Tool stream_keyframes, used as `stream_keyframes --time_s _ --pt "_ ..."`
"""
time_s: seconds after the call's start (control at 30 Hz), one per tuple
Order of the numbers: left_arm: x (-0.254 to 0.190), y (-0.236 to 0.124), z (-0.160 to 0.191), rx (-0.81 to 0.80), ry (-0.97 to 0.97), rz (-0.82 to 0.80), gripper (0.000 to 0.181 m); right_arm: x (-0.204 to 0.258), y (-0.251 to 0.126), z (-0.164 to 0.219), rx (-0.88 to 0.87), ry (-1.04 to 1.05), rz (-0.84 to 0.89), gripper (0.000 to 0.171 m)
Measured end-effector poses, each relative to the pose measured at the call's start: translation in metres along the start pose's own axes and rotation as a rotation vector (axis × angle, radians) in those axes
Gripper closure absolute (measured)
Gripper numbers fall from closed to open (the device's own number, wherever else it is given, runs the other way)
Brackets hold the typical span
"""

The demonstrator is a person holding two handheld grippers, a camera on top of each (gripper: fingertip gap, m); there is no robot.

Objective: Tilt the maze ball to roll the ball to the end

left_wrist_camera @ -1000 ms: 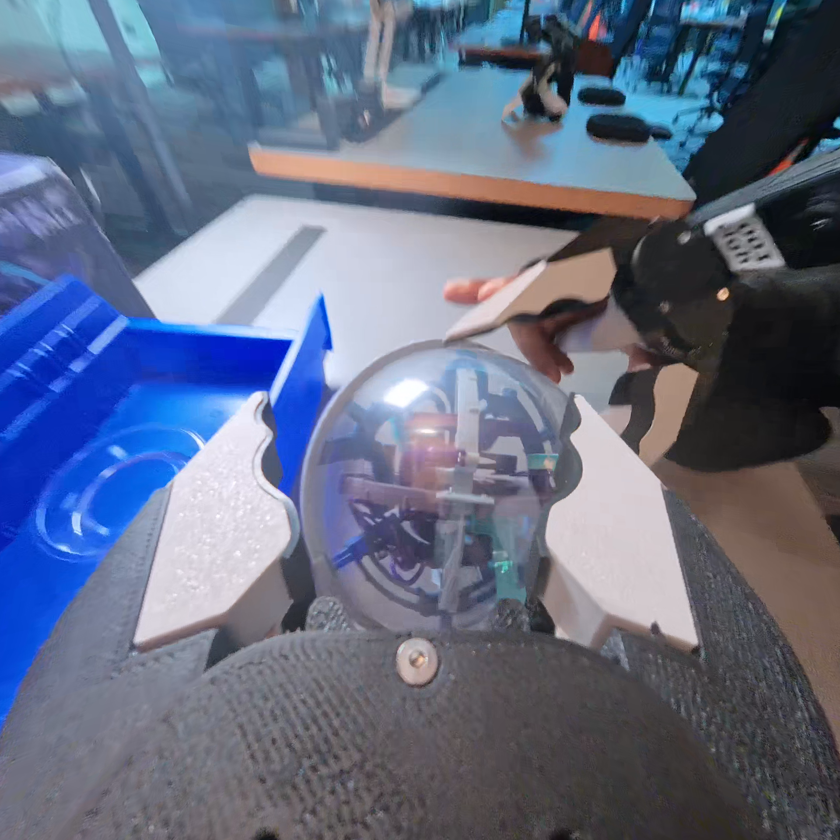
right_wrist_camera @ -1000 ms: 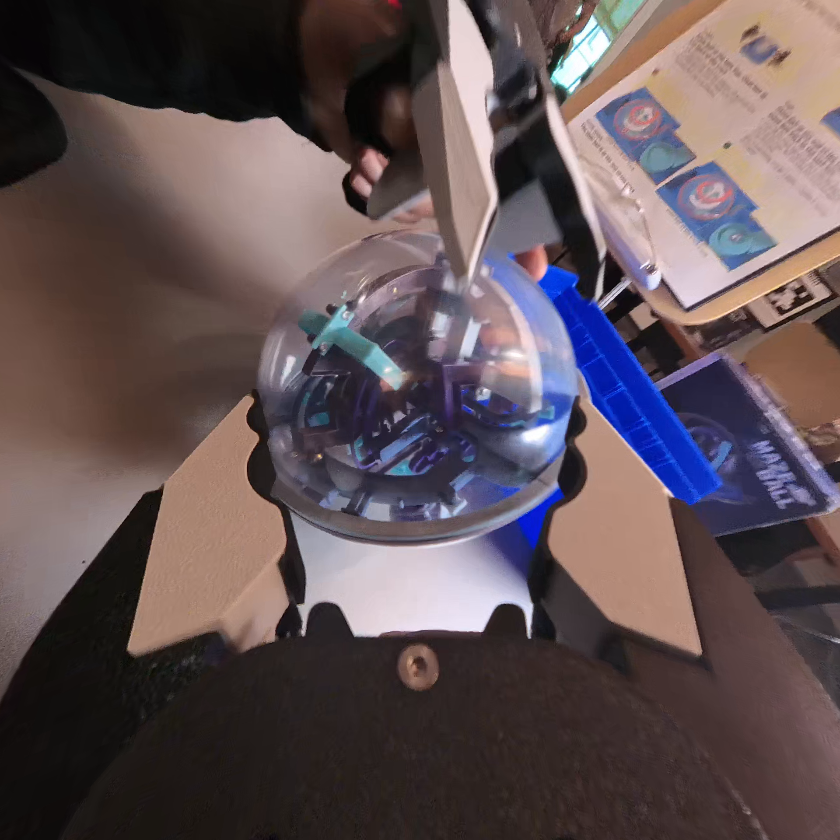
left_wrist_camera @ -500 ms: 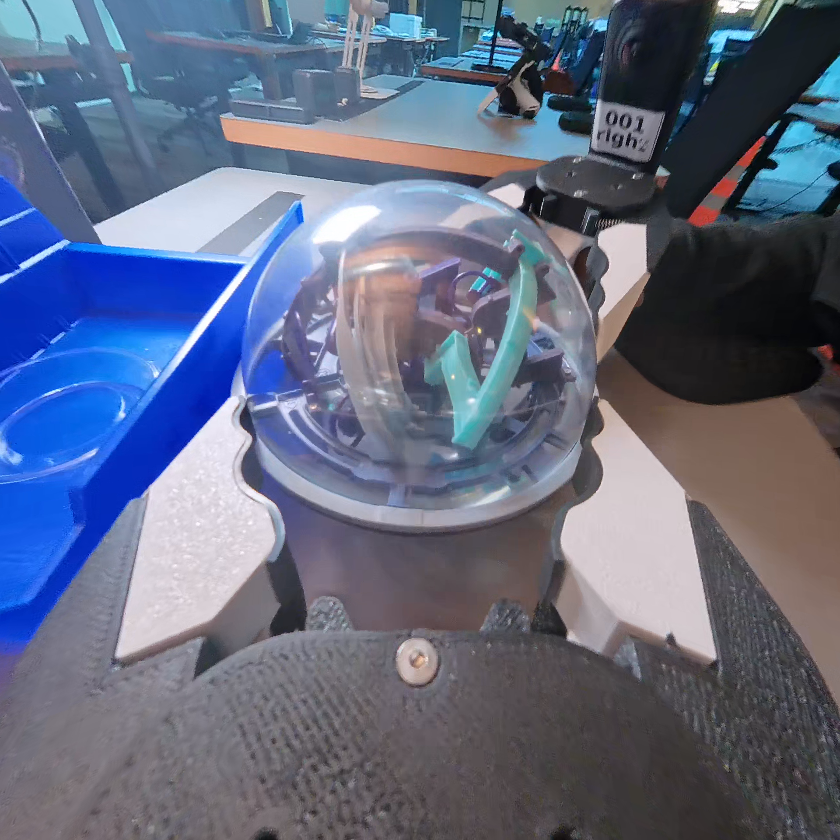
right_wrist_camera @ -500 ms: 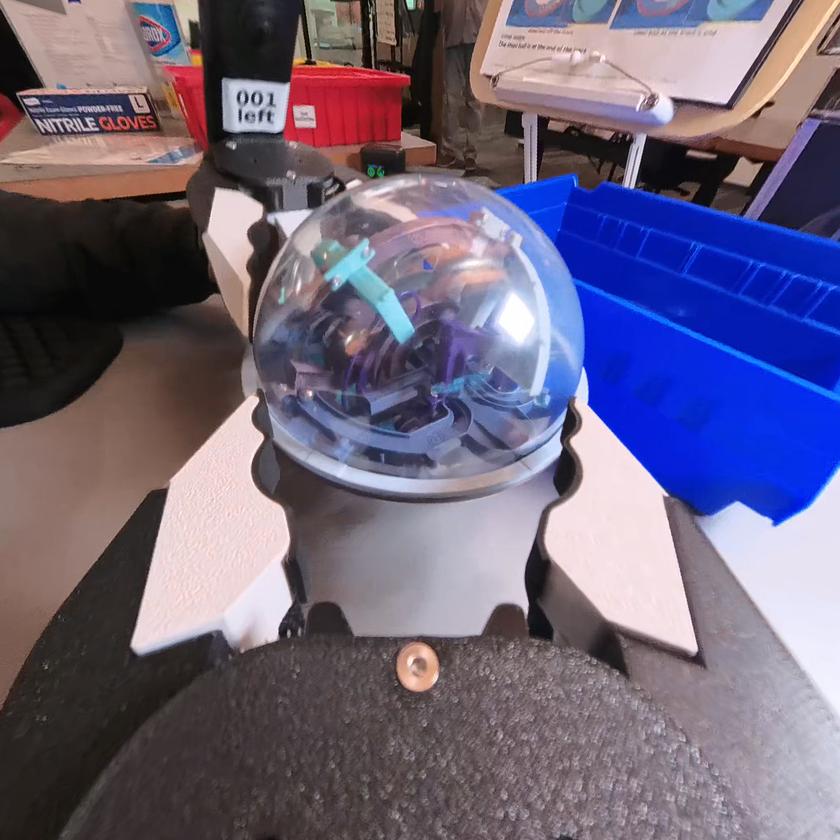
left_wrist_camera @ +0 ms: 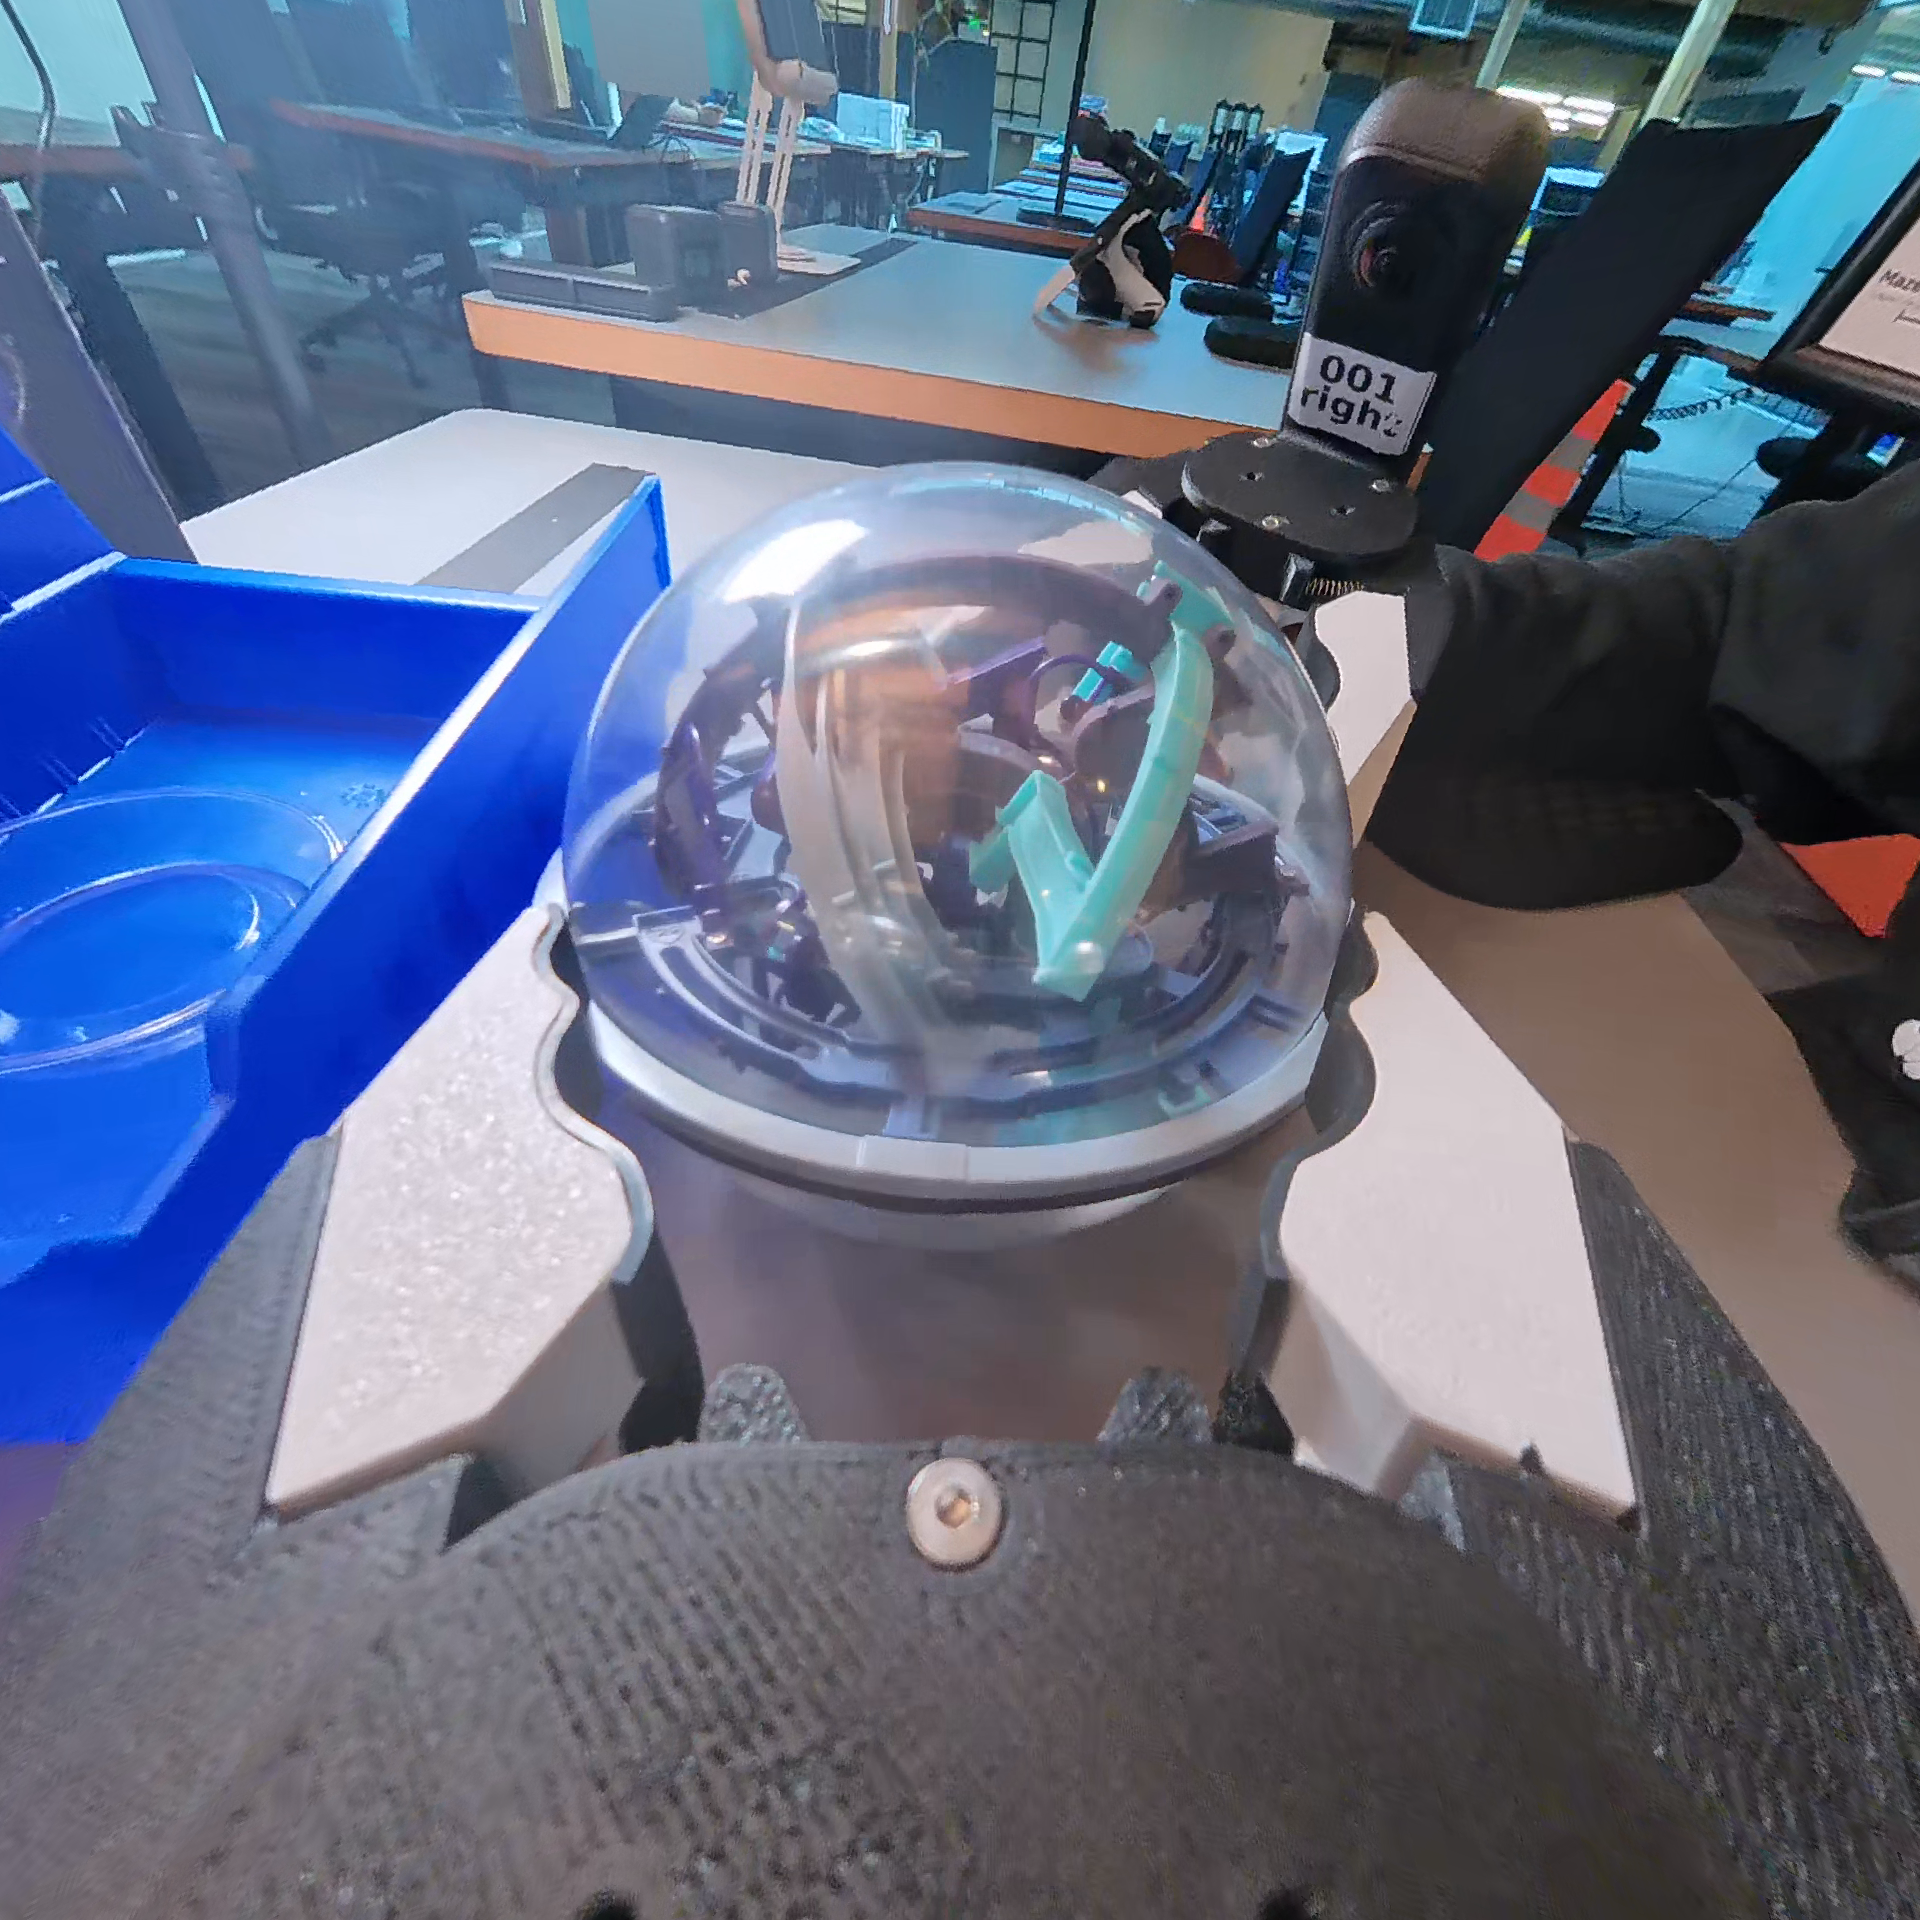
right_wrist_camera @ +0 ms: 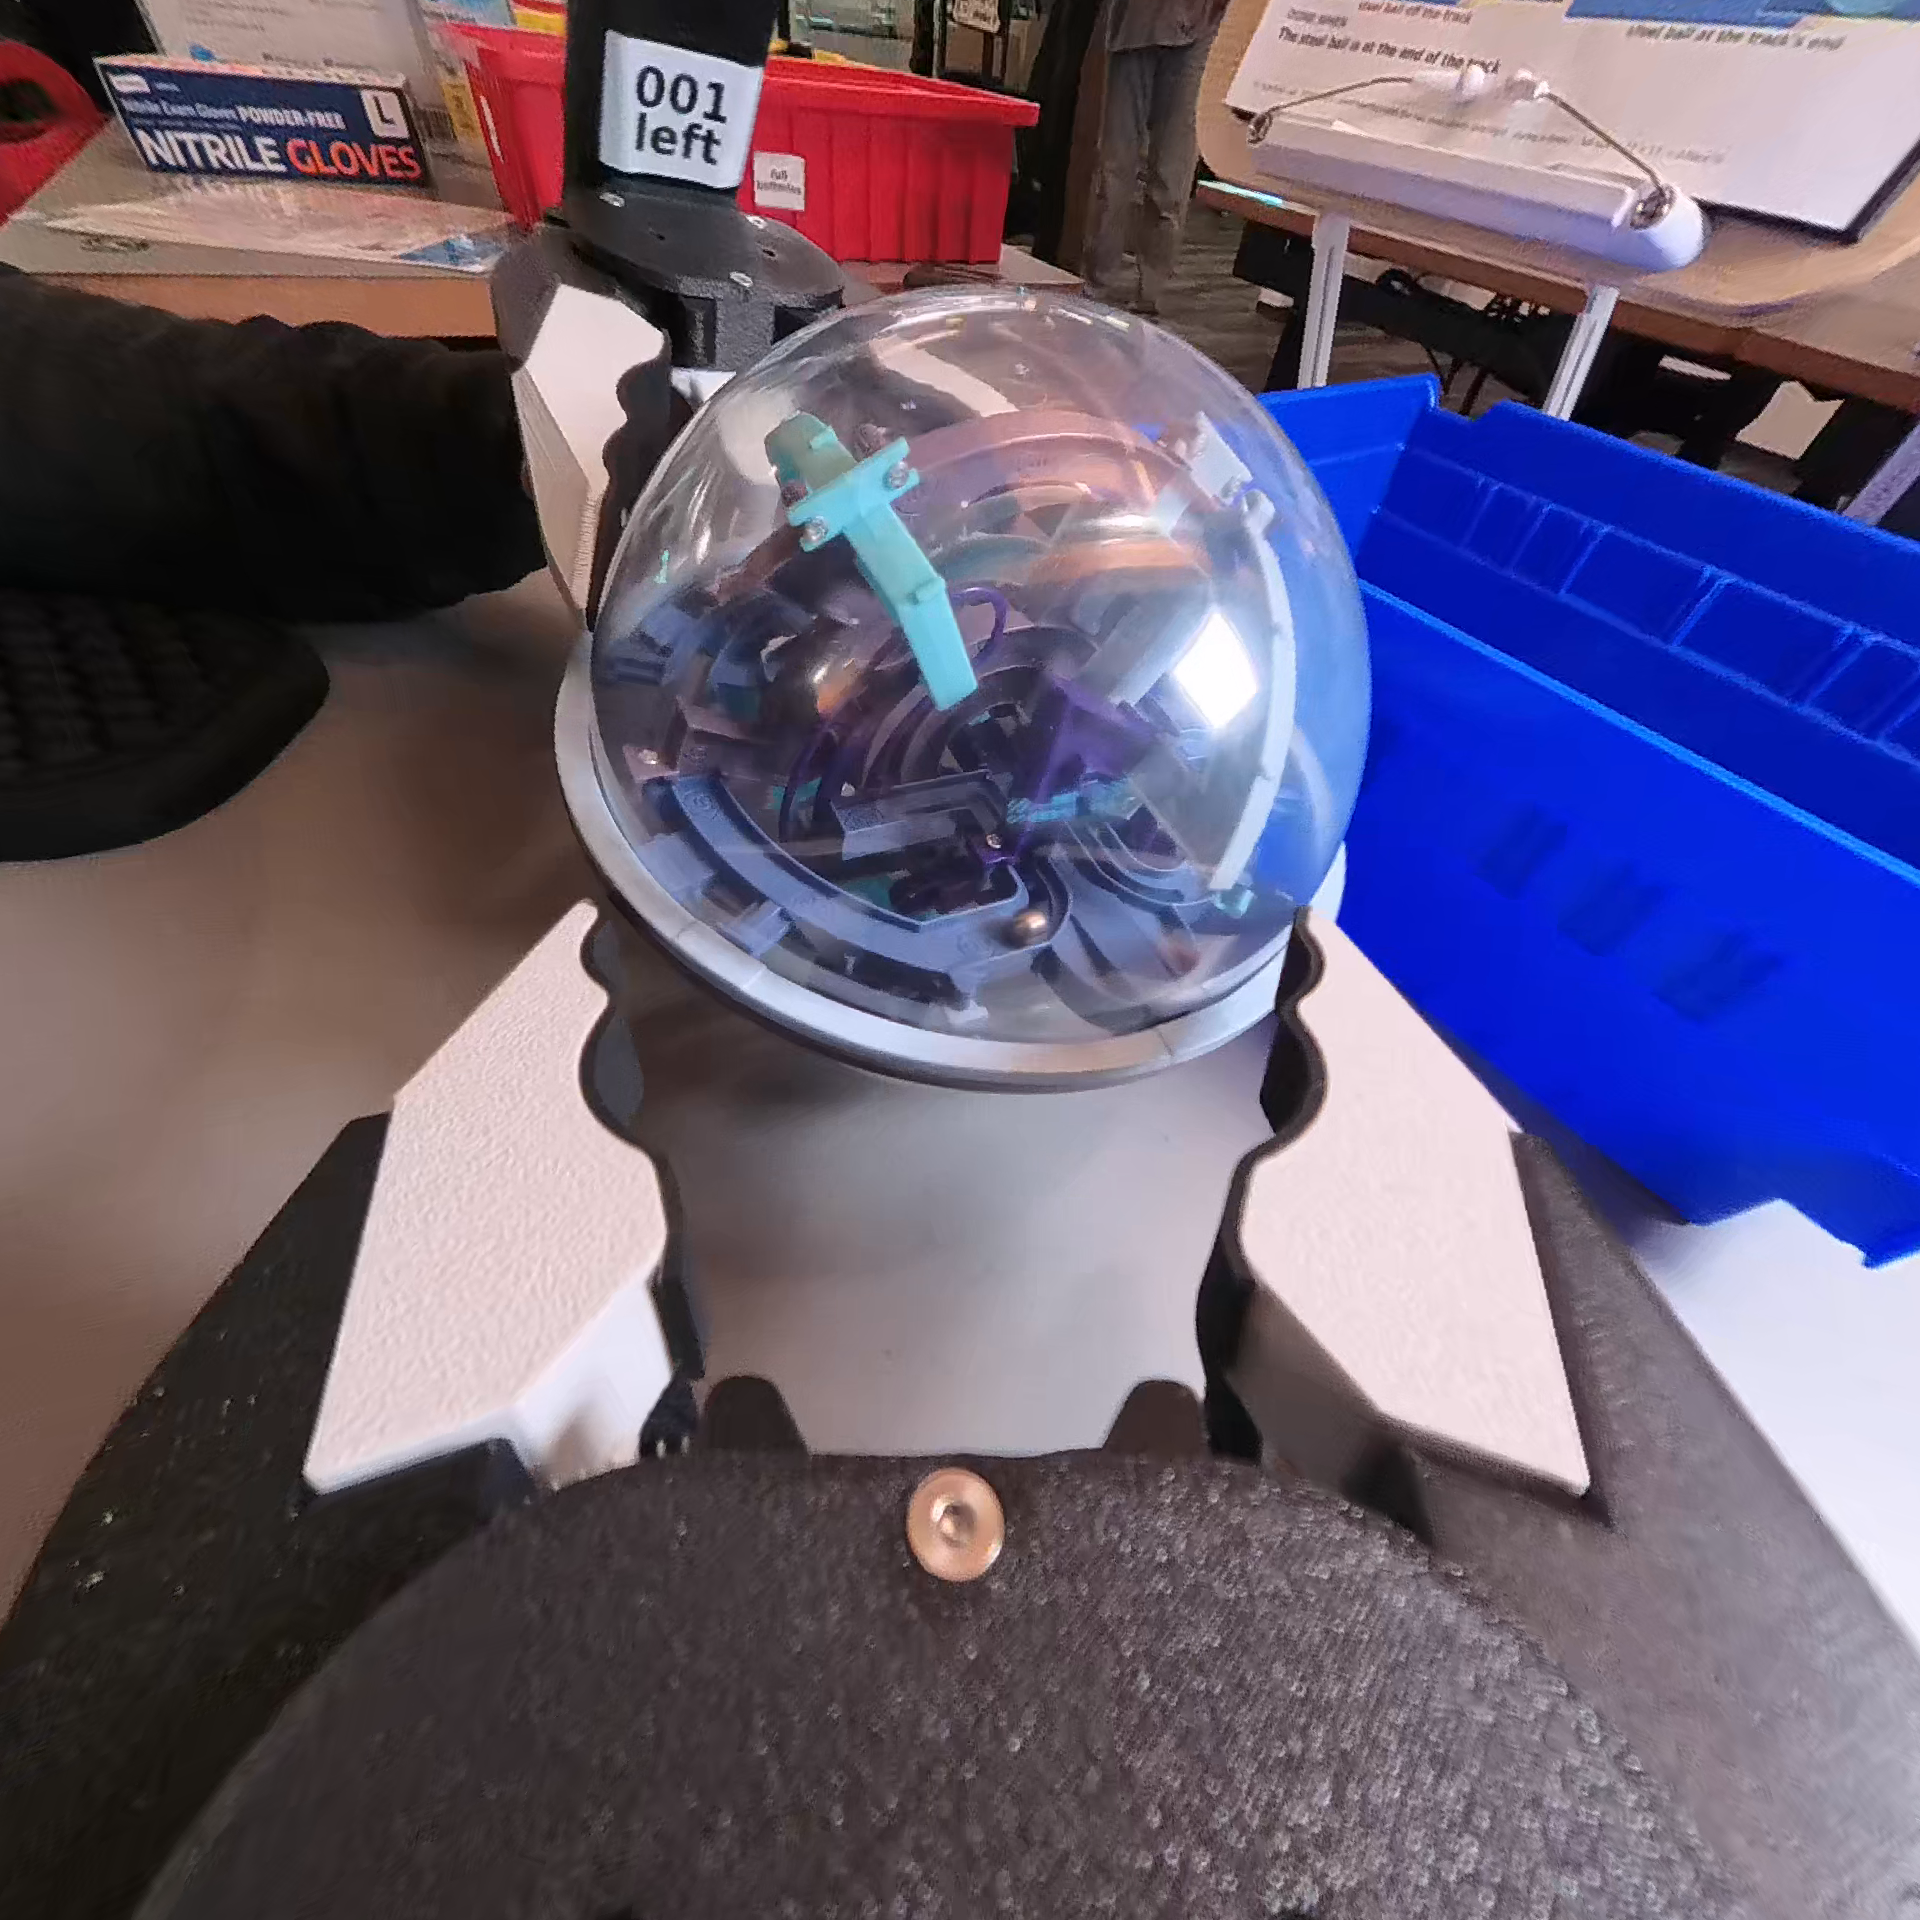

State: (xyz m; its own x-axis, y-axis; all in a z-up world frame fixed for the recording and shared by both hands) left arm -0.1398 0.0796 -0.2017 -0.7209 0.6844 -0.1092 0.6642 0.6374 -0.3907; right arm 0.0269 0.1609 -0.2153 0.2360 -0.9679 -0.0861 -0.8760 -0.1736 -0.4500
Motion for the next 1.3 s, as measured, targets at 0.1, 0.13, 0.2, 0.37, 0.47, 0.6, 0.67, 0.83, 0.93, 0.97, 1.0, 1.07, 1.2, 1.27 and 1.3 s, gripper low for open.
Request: stream_keyframes --time_s 0.1,0.13,0.2,0.37,0.47,0.6,0.67,0.83,0.93,0.97,1.0,1.07,1.2,1.27,1.3 --pt "-0.001 -0.002 0.003 -0.013 0.037 0.007 0.043 0.003 0.000 -0.001 -0.002 -0.033 0.016 0.050" --pt "-0.001 -0.003 0.004 -0.014 0.040 0.007 0.043 0.004 0.000 -0.002 0.000 -0.040 0.020 0.049" --pt "-0.001 -0.003 0.003 -0.013 0.043 0.006 0.043 0.004 0.000 -0.002 0.000 -0.043 0.021 0.050" --pt "-0.002 -0.002 0.004 -0.019 0.057 0.003 0.043 0.004 -0.001 -0.002 -0.009 -0.045 0.020 0.050" --pt "-0.001 -0.003 0.006 -0.012 0.052 0.016 0.043 0.005 -0.002 -0.004 -0.022 -0.048 0.023 0.050" --pt "0.001 -0.005 0.009 -0.005 0.038 0.036 0.043 0.007 -0.001 -0.006 -0.030 -0.053 0.031 0.052" --pt "0.002 -0.006 0.010 0.004 0.021 0.054 0.043 0.008 -0.002 -0.008 -0.042 -0.057 0.035 0.053" --pt "0.003 -0.007 0.014 0.016 0.008 0.080 0.044 0.010 -0.004 -0.012 -0.068 -0.062 0.035 0.053" --pt "0.005 -0.007 0.019 0.046 0.020 0.080 0.045 0.009 -0.006 -0.013 -0.093 -0.052 0.040 0.050" --pt "0.005 -0.008 0.021 0.063 0.027 0.079 0.046 0.008 -0.006 -0.014 -0.106 -0.048 0.038 0.049" --pt "0.005 -0.009 0.023 0.066 0.028 0.082 0.046 0.007 -0.007 -0.014 -0.111 -0.036 0.034 0.046" --pt "0.007 -0.009 0.026 0.094 0.026 0.083 0.047 0.005 -0.006 -0.011 -0.096 -0.009 0.010 0.040" --pt "0.007 0.000 0.037 0.206 0.060 0.045 0.053 0.002 0.001 -0.005 -0.072 0.025 -0.022 0.039" --pt "0.004 0.007 0.041 0.245 0.075 0.038 0.056 0.004 0.004 -0.006 -0.065 0.011 -0.011 0.036" --pt "0.003 0.010 0.042 0.268 0.081 0.030 0.056 0.004 0.004 -0.008 -0.072 0.001 0.006 0.038"
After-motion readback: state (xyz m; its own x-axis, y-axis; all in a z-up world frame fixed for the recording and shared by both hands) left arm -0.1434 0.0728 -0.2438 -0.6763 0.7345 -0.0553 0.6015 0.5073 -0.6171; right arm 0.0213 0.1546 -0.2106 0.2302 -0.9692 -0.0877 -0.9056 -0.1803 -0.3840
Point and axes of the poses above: each gripper's, where its closed fingertips meet, y out along the fingers, z out of its underside, x = y × z across the jaws, the point moved 7 cm from there along -y, back along the fingers, and after that the axes turned 11 degrees about x, right-handed, at the moved point
